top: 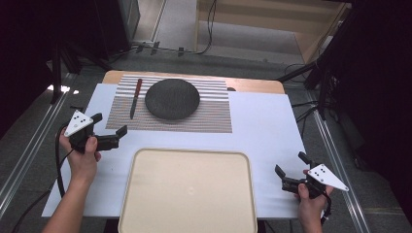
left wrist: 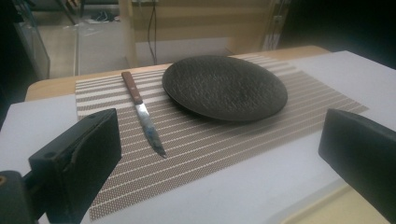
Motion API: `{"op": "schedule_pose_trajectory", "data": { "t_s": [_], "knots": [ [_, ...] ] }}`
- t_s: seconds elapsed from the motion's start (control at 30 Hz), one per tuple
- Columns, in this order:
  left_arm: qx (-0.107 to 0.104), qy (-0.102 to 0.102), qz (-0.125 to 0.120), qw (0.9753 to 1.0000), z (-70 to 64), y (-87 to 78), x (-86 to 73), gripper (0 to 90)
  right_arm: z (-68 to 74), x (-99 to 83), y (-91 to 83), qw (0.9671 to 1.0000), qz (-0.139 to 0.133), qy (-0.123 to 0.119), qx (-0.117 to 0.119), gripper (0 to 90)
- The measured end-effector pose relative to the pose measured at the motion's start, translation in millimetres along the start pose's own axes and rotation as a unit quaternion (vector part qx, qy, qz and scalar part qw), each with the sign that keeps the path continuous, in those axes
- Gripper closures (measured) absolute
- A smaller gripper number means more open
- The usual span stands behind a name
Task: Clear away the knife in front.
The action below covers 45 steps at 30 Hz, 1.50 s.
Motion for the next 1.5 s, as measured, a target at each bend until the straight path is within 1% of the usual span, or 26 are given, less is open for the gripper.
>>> {"op": "schedule_pose_trajectory", "data": {
  "t_s": [0.07, 0.2, 0.23, 0.3, 0.87, 0.93, 1.07, 1.2, 1.3, 1.4, 1.5],
  "knots": [
    [-0.001, -0.006, -0.001, 1.0, 3.0, 3.1, 2.3, 0.0, 0.2, 0.0, 0.4, 1.0, 0.0, -0.001, 0.0, 0.0],
    [-0.001, -0.01, 0.001, 0.9999, 5.8, 6.6, 3.9, 0.0, 0.7, -0.2, 0.6, 1.0, 0.001, -0.003, 0.001, 0.0],
    [-0.005, -0.016, -0.001, 0.9999, 7.0, 9.2, 5.2, 0.0, 0.7, -0.4, 0.7, 1.0, 0.002, -0.003, 0.0, 0.0],
    [-0.007, -0.019, 0.002, 0.9998, 7.9, 12.8, 5.4, 0.0, 0.8, -0.4, 0.7, 1.0, 0.002, -0.004, 0.001, 0.0],
    [-0.015, -0.021, 0.016, 0.9995, 11.7, 40.3, 16.0, 0.0, 1.5, -0.9, 1.2, 1.0, 0.004, -0.005, 0.001, 0.0],
    [-0.018, -0.02, 0.019, 0.9995, 12.9, 44.0, 16.8, 0.0, 1.6, -1.0, 1.3, 1.0, 0.005, -0.005, 0.001, 0.0],
    [-0.016, -0.023, 0.023, 0.9994, 16.7, 50.0, 19.9, 0.0, 1.6, -1.0, 1.4, 1.0, 0.005, -0.006, 0.001, 0.0],
    [-0.015, -0.021, 0.025, 0.9994, 19.5, 54.7, 22.1, 0.0, 1.7, -0.9, 1.5, 1.0, 0.005, -0.007, 0.001, 0.0],
    [-0.014, -0.026, 0.029, 0.9991, 22.8, 60.5, 23.2, 0.0, 1.7, -0.9, 1.5, 1.0, 0.004, -0.007, 0.002, 0.0],
    [-0.013, -0.028, 0.03, 0.9991, 24.9, 63.1, 23.7, 0.0, 1.6, -1.0, 1.5, 1.0, 0.004, -0.007, 0.001, 0.0],
    [-0.013, -0.034, 0.031, 0.9989, 27.4, 66.9, 24.6, 0.0, 1.7, -1.1, 1.3, 1.0, 0.005, -0.006, 0.001, 0.0]
  ]
}}
Point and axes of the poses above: each handheld gripper's, and its own axes: y roughly forward along the jaws, x roughly out of its top, z roughly to its left, the point moved 10 cm from there along y, roughly forward along the jaws, and after that the axes turned 7 degrees about y, right-handed, at the moved point
